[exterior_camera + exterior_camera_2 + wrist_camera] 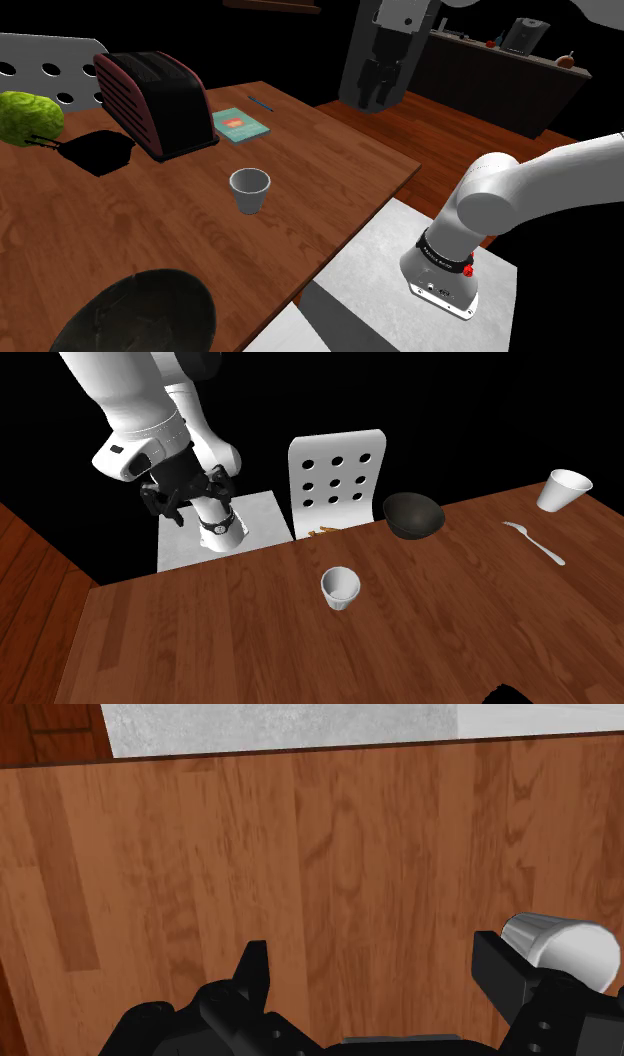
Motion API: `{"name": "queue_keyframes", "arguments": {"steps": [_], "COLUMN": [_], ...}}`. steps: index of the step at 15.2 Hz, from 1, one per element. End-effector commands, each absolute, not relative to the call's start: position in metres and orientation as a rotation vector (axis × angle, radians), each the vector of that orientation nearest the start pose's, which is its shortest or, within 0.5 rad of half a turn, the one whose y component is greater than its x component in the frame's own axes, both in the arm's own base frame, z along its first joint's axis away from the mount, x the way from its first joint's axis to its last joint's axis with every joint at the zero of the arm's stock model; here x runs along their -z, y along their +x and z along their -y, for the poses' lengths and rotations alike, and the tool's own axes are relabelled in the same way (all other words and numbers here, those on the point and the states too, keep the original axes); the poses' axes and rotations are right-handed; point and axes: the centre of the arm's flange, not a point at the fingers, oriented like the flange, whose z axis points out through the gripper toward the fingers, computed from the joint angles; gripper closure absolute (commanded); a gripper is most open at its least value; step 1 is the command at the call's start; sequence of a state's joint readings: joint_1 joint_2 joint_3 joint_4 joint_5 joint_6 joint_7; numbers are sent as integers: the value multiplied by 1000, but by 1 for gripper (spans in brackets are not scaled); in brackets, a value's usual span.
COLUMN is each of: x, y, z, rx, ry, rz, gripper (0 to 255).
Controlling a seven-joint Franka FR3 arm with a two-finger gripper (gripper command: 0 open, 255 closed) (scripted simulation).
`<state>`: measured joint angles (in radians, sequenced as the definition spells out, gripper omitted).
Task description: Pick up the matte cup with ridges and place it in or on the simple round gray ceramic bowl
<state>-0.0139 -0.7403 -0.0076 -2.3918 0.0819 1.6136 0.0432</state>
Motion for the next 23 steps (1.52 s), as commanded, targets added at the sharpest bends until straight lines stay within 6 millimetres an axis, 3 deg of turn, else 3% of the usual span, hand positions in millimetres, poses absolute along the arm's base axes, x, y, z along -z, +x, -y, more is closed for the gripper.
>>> {"name": "queue_keyframes", "arguments": {"steps": [1, 23], "x": [-563, -408], "y": [321, 450], "z": [-1, -198], "rx": [-60, 11], "ry": [-3053, -3005], "rz": [-103, -36], "gripper": [0, 0]}}
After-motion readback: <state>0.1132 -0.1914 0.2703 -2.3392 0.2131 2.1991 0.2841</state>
